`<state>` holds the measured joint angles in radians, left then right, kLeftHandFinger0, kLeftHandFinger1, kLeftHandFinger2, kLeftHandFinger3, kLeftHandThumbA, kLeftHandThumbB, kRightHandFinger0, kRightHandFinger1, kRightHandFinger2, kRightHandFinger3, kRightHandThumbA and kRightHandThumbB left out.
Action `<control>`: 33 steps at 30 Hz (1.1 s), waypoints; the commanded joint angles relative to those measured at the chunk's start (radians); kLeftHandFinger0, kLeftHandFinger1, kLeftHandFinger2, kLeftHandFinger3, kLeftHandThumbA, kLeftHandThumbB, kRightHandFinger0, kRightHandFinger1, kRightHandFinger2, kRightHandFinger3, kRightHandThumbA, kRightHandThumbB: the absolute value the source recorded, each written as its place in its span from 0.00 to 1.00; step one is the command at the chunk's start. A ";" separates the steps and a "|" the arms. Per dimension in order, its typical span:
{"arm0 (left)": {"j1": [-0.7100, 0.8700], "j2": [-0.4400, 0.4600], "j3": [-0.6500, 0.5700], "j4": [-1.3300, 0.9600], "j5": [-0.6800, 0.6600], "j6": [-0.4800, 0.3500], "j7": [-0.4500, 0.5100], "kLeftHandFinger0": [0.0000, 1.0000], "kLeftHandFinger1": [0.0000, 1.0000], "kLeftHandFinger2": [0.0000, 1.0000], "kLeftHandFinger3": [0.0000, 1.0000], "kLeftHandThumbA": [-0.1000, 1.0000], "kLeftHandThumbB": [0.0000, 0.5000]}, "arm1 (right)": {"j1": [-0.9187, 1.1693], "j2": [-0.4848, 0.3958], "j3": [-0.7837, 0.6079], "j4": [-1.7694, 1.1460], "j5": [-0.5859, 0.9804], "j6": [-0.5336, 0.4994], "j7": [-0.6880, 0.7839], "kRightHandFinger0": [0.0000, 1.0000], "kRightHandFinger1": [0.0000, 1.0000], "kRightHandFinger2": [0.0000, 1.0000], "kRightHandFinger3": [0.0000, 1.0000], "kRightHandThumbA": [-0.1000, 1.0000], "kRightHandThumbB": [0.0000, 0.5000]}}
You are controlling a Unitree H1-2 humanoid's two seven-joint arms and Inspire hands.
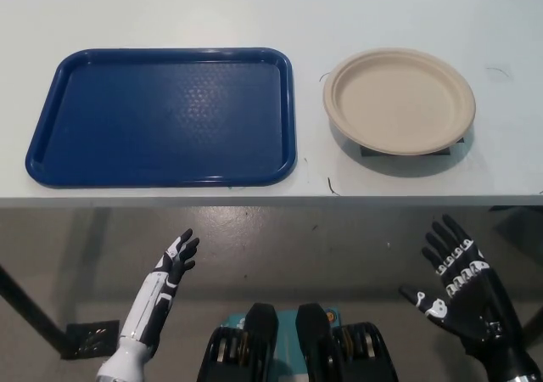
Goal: Use the right hand to pick up a plate from a leveled surface and place it into a tray on the left side
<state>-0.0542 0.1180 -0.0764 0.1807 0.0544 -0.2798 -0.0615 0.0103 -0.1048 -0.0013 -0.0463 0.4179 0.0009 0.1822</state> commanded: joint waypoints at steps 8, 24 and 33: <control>-0.025 0.013 -0.009 -0.026 0.018 -0.064 -0.016 1.00 1.00 1.00 1.00 1.00 0.18 | -0.071 0.034 -0.148 -0.134 0.899 0.431 -0.082 1.00 1.00 1.00 1.00 1.00 0.72; -0.020 0.018 -0.010 -0.027 0.018 -0.058 -0.020 1.00 1.00 1.00 1.00 1.00 0.18 | -0.125 0.046 -0.180 -0.106 0.928 0.469 -0.103 1.00 1.00 1.00 1.00 1.00 0.72; -0.011 0.017 -0.015 -0.033 0.029 -0.061 -0.017 1.00 1.00 1.00 1.00 1.00 0.18 | -0.185 0.045 -0.197 -0.041 0.917 0.469 -0.141 1.00 1.00 1.00 1.00 1.00 0.77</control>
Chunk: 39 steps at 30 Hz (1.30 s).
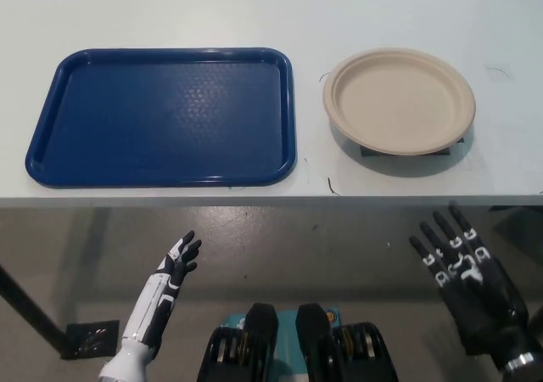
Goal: Use the right hand to pick up a plate from a leveled surface and place it into a tray on the left side
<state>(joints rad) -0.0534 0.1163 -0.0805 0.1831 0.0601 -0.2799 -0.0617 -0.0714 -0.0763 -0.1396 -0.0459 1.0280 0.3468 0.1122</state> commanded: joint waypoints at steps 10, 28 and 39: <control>-0.012 0.023 -0.012 -0.038 0.026 -0.058 -0.014 1.00 1.00 1.00 1.00 1.00 0.14 | -0.153 0.006 -0.057 -0.001 0.314 0.123 -0.066 1.00 1.00 1.00 1.00 1.00 0.74; -0.016 0.025 -0.016 -0.040 0.026 -0.052 -0.012 1.00 1.00 1.00 1.00 1.00 0.19 | -0.151 0.023 -0.030 0.053 0.291 0.123 -0.090 1.00 1.00 1.00 1.00 1.00 0.63; -0.026 0.025 -0.015 -0.032 0.034 -0.059 -0.007 1.00 1.00 1.00 1.00 1.00 0.18 | -0.188 0.028 -0.039 0.104 0.258 0.123 -0.104 1.00 1.00 1.00 1.00 1.00 0.62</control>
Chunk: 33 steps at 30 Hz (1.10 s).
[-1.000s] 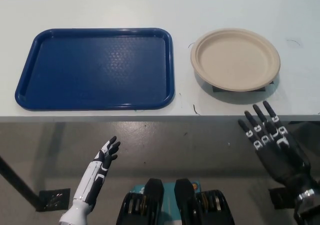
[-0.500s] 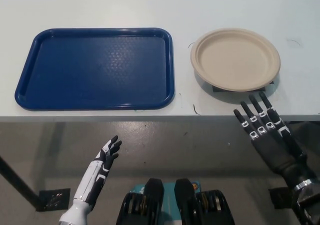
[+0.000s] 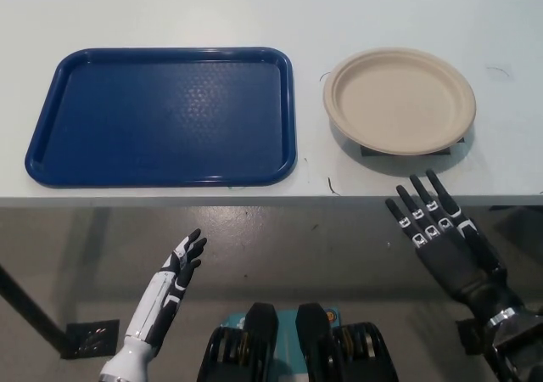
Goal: Use the right hand to pick up a plate from a leveled surface and place it into a tray on the left side
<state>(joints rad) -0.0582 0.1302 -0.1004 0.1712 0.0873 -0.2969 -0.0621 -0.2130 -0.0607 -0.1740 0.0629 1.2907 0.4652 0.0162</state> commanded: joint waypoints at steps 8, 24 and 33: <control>-0.021 0.010 0.006 -0.019 0.006 -0.046 -0.005 1.00 1.00 1.00 1.00 1.00 0.19 | -0.084 0.018 -0.016 0.027 -0.021 0.005 -0.034 1.00 1.00 1.00 1.00 1.00 0.62; -0.025 0.012 0.006 -0.022 0.010 -0.041 -0.006 1.00 1.00 1.00 1.00 1.00 0.23 | -0.128 0.029 -0.035 0.095 -0.060 0.005 -0.021 1.00 1.00 1.00 1.00 1.00 0.62; -0.031 0.014 0.007 -0.015 0.012 -0.047 -0.006 1.00 1.00 1.00 1.00 1.00 0.22 | -0.156 0.026 -0.046 0.148 -0.091 0.005 -0.005 1.00 1.00 1.00 1.00 1.00 0.63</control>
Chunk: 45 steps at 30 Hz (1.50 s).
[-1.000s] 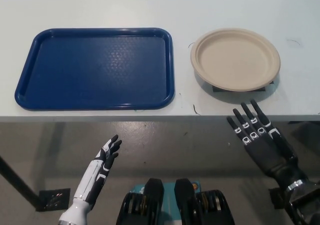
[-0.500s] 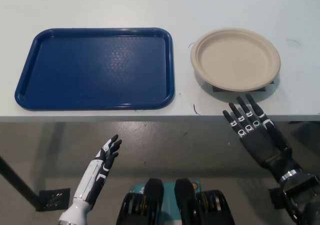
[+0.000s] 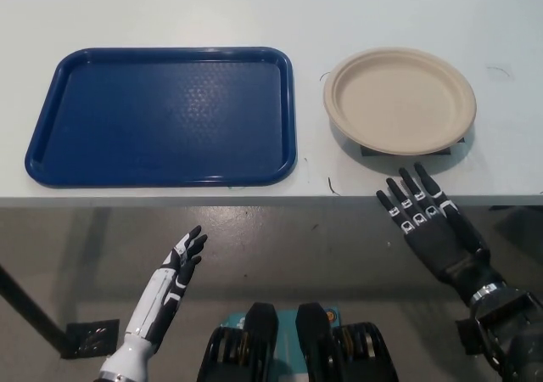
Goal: Use the right hand to pick up a plate from a leveled surface and place it into a tray on the left side
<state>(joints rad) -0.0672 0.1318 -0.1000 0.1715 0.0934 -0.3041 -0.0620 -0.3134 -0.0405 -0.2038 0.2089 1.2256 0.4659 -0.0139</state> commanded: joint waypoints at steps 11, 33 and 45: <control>-0.021 0.013 0.006 -0.011 0.002 -0.043 -0.007 1.00 1.00 1.00 1.00 1.00 0.25 | -0.109 0.008 -0.041 0.061 -0.058 0.004 0.035 1.00 1.00 1.00 1.00 1.00 0.64; -0.020 0.015 0.007 -0.022 0.004 -0.034 -0.007 1.00 1.00 1.00 1.00 1.00 0.25 | -0.180 0.027 -0.070 0.136 -0.104 0.004 0.041 1.00 1.00 1.00 1.00 1.00 0.69; -0.020 0.016 0.008 -0.015 0.006 -0.044 -0.006 1.00 1.00 1.00 1.00 1.00 0.26 | -0.216 0.026 -0.076 0.155 -0.137 0.004 0.058 1.00 1.00 1.00 1.00 1.00 0.70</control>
<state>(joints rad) -0.0711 0.1344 -0.0998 0.1725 0.0982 -0.3085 -0.0620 -0.4744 -0.0136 -0.2687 0.3560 1.1090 0.4661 -0.0074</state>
